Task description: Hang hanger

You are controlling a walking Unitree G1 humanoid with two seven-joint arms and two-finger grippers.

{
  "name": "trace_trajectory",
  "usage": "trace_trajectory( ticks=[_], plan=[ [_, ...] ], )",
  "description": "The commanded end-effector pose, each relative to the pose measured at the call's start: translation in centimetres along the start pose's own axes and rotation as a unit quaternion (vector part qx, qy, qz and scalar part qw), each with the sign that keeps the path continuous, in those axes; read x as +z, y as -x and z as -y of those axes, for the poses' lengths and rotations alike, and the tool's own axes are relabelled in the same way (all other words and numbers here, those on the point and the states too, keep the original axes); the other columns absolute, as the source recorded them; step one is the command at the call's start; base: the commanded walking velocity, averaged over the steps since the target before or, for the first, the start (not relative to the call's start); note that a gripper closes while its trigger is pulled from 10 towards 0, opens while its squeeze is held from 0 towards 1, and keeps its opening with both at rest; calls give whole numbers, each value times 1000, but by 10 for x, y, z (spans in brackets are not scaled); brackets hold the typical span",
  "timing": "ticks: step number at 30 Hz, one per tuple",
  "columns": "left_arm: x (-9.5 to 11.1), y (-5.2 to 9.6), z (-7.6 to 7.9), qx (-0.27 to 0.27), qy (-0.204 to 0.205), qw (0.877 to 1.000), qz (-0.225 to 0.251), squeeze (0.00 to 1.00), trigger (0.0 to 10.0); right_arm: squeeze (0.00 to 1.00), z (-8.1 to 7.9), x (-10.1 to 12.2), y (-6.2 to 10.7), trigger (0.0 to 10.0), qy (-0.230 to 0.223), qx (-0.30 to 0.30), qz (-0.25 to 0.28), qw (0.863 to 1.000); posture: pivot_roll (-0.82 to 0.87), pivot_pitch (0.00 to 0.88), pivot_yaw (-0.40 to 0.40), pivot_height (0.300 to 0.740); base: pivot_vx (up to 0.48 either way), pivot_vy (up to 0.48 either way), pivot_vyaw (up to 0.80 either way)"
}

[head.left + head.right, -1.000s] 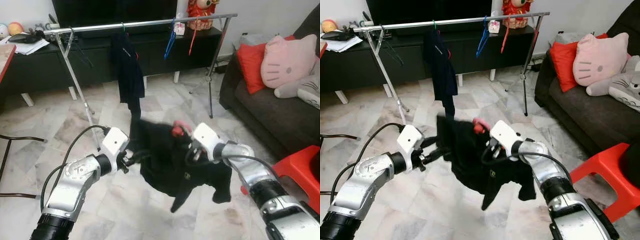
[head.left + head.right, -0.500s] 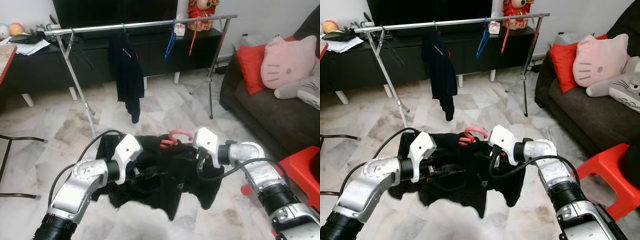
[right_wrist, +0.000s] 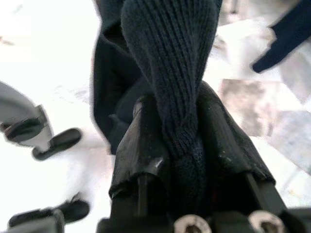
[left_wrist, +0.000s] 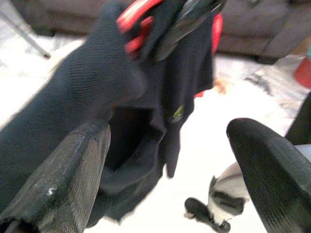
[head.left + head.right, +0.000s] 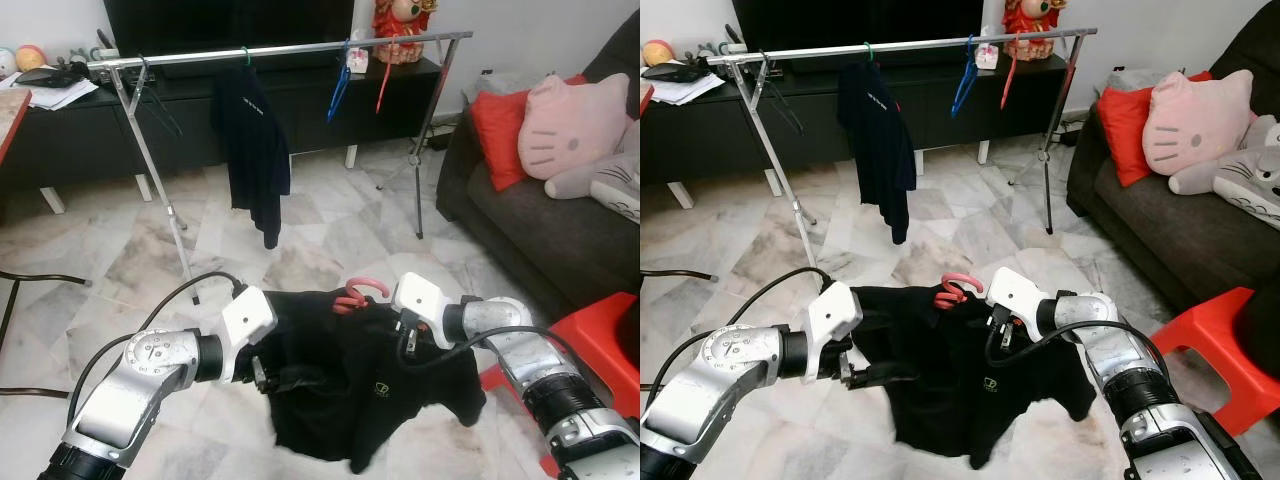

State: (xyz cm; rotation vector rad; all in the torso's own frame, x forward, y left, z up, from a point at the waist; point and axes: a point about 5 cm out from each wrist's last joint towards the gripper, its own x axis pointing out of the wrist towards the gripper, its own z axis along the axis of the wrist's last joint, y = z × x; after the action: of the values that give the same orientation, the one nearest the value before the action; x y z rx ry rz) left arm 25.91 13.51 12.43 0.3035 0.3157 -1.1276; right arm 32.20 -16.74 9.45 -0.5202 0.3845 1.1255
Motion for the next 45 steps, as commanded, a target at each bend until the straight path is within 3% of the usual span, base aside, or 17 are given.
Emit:
trace_trajectory(
  ticks=[1, 6, 13, 21, 27, 36, 45],
  plan=[
    [0, -5, -2, 2, -15, 1000, -13, 0, 10000, 0, 0, 14, 2, 0, 33, 26, 18, 999, -34, 0, -81, 740, 0, 0, 0],
    [13, -6, -7, 8, -18, 1000, 14, 0, 10000, 0, -3, 15, 5, 0, 37, 47, 19, 998, -37, 0, -82, 740, 0, 0, 0],
    [36, 7, -3, -18, -33, 998, 50, 0, 10000, 0, -3, 3, 11, 0, 36, 39, -8, 999, -40, 0, -88, 740, 0, 0, 0],
    [47, 9, -2, -27, -55, 996, 57, 0, 10000, 0, -5, -3, 6, 0, 24, 36, -20, 999, -21, 0, -93, 740, 0, 0, 0],
    [38, 4, 0, -36, -52, 997, 32, 0, 10000, 0, -9, 5, 5, 0, 32, 65, -5, 997, -26, 0, -92, 740, 0, 0, 0],
    [35, -9, 4, -45, -38, 998, 35, 0, 10000, 0, -18, 7, 10, 0, 30, 107, 10, 994, -33, 0, -95, 740, 0, 0, 0],
    [30, -16, 8, -62, -24, 997, 31, 0, 10000, 0, -19, 14, 10, 0, 38, 109, 18, 993, -34, 0, -94, 740, 0, 0, 0]
  ],
)
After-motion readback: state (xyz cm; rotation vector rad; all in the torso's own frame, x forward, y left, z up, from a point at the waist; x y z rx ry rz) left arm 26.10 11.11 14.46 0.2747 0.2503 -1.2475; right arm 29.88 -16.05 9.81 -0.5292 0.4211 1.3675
